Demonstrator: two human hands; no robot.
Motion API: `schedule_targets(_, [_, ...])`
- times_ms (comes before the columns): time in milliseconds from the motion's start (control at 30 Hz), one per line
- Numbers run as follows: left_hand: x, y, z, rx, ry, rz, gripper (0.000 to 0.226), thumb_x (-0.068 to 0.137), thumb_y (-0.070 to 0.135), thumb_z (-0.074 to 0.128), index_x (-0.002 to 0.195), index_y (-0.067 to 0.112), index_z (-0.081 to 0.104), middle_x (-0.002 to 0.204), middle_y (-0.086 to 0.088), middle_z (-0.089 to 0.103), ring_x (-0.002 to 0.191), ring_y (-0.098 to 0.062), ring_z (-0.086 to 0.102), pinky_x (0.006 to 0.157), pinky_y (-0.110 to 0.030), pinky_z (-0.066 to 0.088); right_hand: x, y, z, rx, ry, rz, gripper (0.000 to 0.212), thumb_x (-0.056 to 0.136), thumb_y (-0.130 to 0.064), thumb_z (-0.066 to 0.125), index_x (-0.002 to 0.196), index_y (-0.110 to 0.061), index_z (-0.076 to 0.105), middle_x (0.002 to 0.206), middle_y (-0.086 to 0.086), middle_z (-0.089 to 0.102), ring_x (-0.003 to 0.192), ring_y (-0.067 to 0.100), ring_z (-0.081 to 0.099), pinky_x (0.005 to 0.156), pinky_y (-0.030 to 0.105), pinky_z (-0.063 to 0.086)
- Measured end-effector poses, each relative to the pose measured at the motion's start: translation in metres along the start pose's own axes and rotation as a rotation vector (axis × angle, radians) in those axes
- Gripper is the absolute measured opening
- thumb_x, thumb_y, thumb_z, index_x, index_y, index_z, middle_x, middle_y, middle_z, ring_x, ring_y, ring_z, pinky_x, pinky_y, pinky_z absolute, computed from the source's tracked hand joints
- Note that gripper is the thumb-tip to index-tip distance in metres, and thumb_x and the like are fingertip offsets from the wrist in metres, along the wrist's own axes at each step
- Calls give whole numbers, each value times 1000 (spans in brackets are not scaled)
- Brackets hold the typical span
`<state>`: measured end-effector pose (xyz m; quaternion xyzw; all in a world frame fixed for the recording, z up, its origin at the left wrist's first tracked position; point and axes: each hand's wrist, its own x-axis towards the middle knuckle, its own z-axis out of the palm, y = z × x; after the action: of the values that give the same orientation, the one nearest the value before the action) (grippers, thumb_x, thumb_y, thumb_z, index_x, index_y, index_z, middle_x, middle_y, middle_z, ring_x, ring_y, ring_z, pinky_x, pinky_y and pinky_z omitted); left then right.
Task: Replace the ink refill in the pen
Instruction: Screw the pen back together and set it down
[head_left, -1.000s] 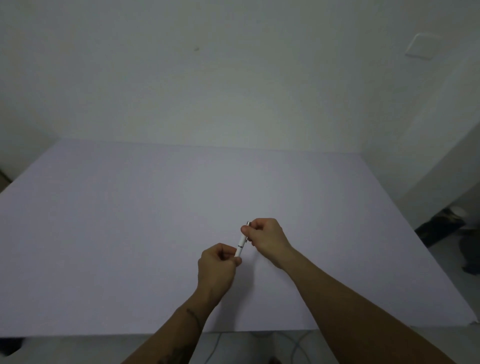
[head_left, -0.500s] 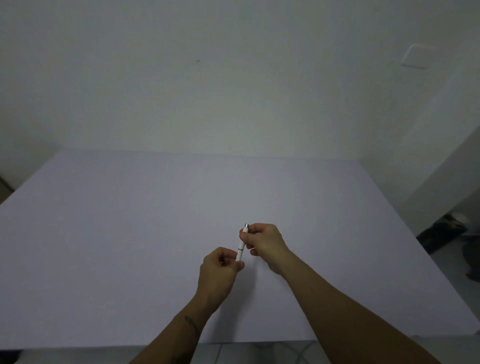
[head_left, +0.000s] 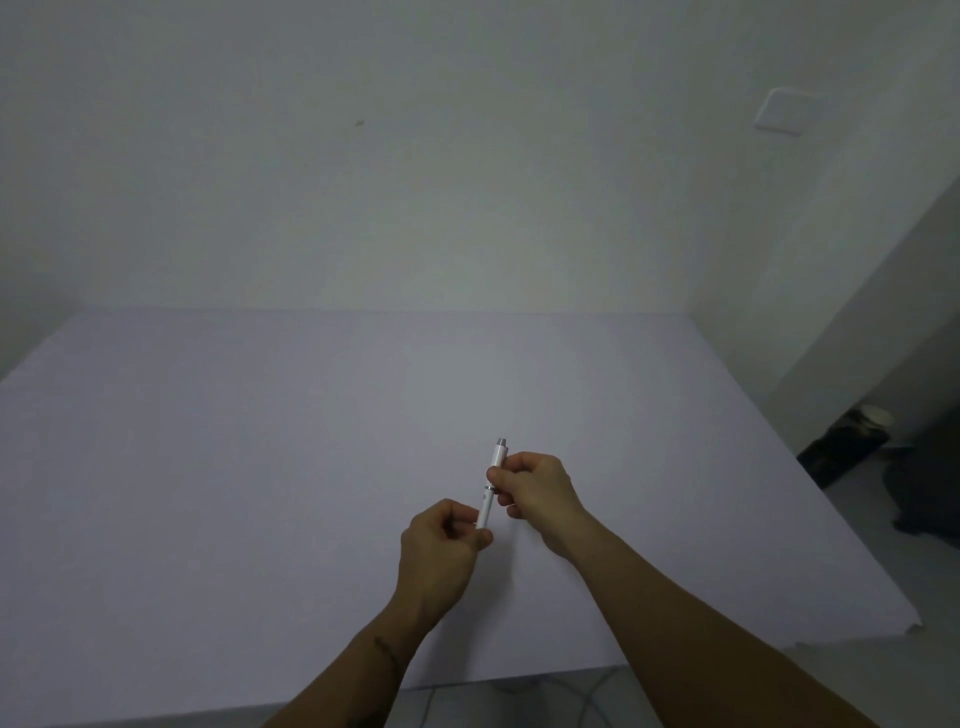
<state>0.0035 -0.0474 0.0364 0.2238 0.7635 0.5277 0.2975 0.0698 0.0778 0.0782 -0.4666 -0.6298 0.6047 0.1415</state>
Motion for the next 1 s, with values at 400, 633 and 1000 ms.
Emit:
schedule_targets(400, [-3,-4,13,39,29,-3,15,78,10,76,77,20,65,70,-1,68,64,-17,65,59,-22,51,-6,9,-7,-25,8,5,9,86,-12,69,93,-6,71,84,9,72,70,17,64,64,28,53])
schedule_targets(633, [-3,-19,16,123,32,-23,13,79,11,75,79,20,64,71,0,66,66,-15,63,58,-17,47,-2,41,-18,-153,-7,-9,13,90,-18,62,96,-18,73,85,4,74,75,15,66,67,27,54])
schedule_targets(1000, [1,-28,29,225,83,-81,10,81,12,72,80,18,64,75,0,67,70,-19,66,70,-30,57,-3,143,-24,-1110,-242,-325,72,101,-38,36,157,-8,1,165,12,-5,152,26,-4,122,37,-1])
